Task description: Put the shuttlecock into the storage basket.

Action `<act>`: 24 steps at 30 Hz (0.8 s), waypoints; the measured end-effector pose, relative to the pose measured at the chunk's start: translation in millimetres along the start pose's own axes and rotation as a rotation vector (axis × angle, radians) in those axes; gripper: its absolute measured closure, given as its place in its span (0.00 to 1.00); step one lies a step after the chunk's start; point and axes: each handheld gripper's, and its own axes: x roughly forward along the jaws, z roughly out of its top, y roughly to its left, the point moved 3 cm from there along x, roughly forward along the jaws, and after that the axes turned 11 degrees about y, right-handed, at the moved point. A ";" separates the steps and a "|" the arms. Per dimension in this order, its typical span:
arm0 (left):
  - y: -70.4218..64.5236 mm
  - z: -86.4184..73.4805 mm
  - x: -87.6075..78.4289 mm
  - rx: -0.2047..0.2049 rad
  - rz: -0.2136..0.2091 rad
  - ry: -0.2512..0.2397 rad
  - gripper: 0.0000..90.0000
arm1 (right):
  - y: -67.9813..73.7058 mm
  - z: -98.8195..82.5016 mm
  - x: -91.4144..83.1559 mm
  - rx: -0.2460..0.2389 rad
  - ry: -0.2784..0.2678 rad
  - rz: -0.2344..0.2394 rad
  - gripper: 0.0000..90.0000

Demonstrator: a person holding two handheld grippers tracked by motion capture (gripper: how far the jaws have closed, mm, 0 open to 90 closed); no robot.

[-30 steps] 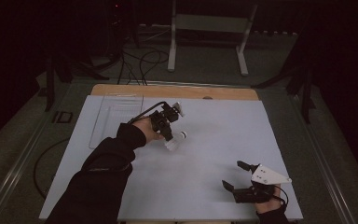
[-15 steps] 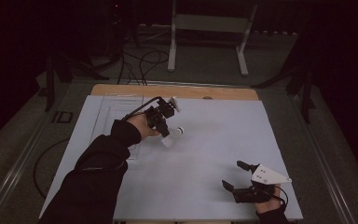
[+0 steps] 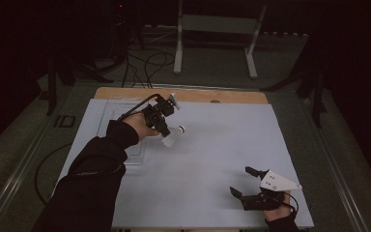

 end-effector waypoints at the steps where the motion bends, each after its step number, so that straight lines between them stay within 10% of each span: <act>1: 0.6 -0.5 -0.7 -0.001 -0.002 0.000 1.00 | 0.1 -0.1 0.2 0.002 0.001 -0.001 0.12; 24: 24.2 -30.9 -27.3 -0.074 0.036 -0.019 1.00 | -0.2 -0.5 1.4 0.002 0.002 -0.002 0.12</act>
